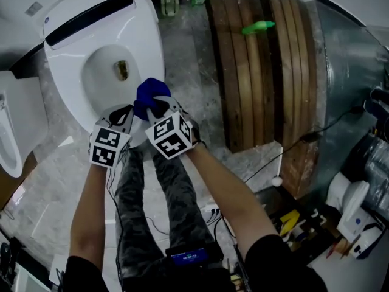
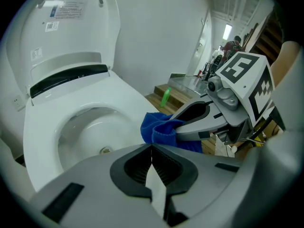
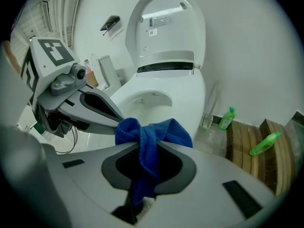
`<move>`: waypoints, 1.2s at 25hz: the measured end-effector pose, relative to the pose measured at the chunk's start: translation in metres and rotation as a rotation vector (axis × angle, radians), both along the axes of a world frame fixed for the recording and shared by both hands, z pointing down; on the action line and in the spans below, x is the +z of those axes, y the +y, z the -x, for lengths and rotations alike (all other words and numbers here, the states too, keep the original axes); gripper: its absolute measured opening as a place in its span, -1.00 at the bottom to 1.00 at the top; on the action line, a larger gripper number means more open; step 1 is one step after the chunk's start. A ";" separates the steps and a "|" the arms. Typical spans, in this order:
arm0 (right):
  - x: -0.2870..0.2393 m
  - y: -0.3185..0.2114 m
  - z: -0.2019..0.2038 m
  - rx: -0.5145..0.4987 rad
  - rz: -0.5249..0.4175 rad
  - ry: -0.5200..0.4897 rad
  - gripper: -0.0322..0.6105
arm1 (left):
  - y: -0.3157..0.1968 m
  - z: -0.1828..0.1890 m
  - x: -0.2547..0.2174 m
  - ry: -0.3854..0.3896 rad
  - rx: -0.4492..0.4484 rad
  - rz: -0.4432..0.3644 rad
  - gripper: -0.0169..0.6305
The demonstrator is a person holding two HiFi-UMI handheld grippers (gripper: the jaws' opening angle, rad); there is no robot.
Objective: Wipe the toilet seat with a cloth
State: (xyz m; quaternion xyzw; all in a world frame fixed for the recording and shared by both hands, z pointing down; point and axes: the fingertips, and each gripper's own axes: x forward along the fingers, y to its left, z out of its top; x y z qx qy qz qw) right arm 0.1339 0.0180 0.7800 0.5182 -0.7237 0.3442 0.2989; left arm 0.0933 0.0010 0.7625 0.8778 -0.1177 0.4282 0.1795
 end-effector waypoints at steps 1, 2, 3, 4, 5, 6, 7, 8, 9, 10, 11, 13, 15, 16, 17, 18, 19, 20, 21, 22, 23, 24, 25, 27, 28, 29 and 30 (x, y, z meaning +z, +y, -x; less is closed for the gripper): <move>0.000 -0.006 -0.004 0.009 -0.002 0.001 -0.71 | -0.006 -0.004 0.000 0.002 0.004 -0.003 -0.91; 0.000 -0.012 -0.008 0.017 -0.004 0.002 -0.71 | -0.012 -0.008 0.000 0.004 0.009 -0.005 -0.91; 0.001 -0.018 -0.012 0.025 -0.005 0.004 -0.71 | -0.018 -0.011 -0.001 0.007 0.012 -0.007 -0.91; 0.001 -0.024 -0.016 0.032 -0.006 0.005 -0.71 | -0.025 -0.015 -0.001 0.010 0.014 -0.009 -0.91; 0.001 -0.030 -0.018 0.038 -0.009 0.005 -0.71 | -0.031 -0.018 -0.001 0.013 0.015 -0.010 -0.91; 0.002 -0.037 -0.021 0.043 -0.011 0.007 -0.71 | -0.038 -0.020 -0.001 0.016 0.017 -0.011 -0.91; 0.002 -0.043 -0.024 0.047 -0.013 0.010 -0.71 | -0.044 -0.023 0.000 0.018 0.019 -0.011 -0.91; 0.002 -0.050 -0.026 0.052 -0.016 0.012 -0.71 | -0.049 -0.025 0.000 0.019 0.021 -0.012 -0.91; 0.002 -0.057 -0.029 0.057 -0.018 0.016 -0.71 | -0.055 -0.027 0.000 0.021 0.024 -0.013 -0.91; 0.002 -0.063 -0.032 0.063 -0.022 0.020 -0.71 | -0.061 -0.030 -0.001 0.026 0.025 -0.016 -0.91; 0.001 -0.071 -0.036 0.070 -0.025 0.025 -0.71 | -0.067 -0.033 -0.001 0.032 0.025 -0.018 -0.91; 0.001 -0.085 -0.043 0.084 -0.033 0.037 -0.71 | -0.079 -0.039 -0.003 0.043 0.026 -0.021 -0.91; 0.001 -0.098 -0.049 0.096 -0.042 0.047 -0.71 | -0.091 -0.044 -0.005 0.051 0.028 -0.029 -0.91; 0.000 -0.104 -0.051 0.100 -0.046 0.050 -0.71 | -0.097 -0.046 -0.006 0.056 0.026 -0.032 -0.91; 0.000 -0.110 -0.054 0.103 -0.049 0.054 -0.71 | -0.104 -0.048 -0.007 0.062 0.023 -0.035 -0.91; -0.001 -0.116 -0.055 0.105 -0.052 0.057 -0.71 | -0.110 -0.050 -0.008 0.068 0.020 -0.038 -0.91; 0.000 -0.122 -0.057 0.107 -0.055 0.060 -0.71 | -0.117 -0.051 -0.009 0.072 0.019 -0.043 -0.91; 0.000 -0.128 -0.059 0.109 -0.057 0.064 -0.71 | -0.123 -0.052 -0.010 0.076 0.018 -0.048 -0.91; 0.000 -0.135 -0.060 0.110 -0.060 0.067 -0.71 | -0.130 -0.054 -0.010 0.078 0.016 -0.053 -0.91; 0.000 -0.141 -0.062 0.112 -0.062 0.071 -0.71 | -0.136 -0.054 -0.011 0.081 0.011 -0.055 -0.91; -0.001 -0.147 -0.064 0.113 -0.065 0.074 -0.71 | -0.142 -0.055 -0.012 0.084 0.005 -0.056 -0.91; -0.001 -0.153 -0.066 0.113 -0.067 0.077 -0.71 | -0.147 -0.056 -0.014 0.089 -0.002 -0.057 -0.91; -0.002 -0.159 -0.068 0.113 -0.069 0.081 -0.71 | -0.153 -0.057 -0.015 0.095 -0.009 -0.057 -0.91; -0.005 -0.171 -0.072 0.111 -0.077 0.090 -0.71 | -0.164 -0.058 -0.018 0.107 -0.026 -0.058 -0.91; -0.007 -0.178 -0.074 0.109 -0.082 0.096 -0.71 | -0.170 -0.058 -0.019 0.110 -0.033 -0.060 -0.91; -0.008 -0.184 -0.076 0.106 -0.086 0.102 -0.71 | -0.175 -0.057 -0.019 0.111 -0.039 -0.062 -0.91; -0.009 -0.189 -0.078 0.104 -0.090 0.108 -0.71 | -0.179 -0.057 -0.020 0.110 -0.043 -0.065 -0.91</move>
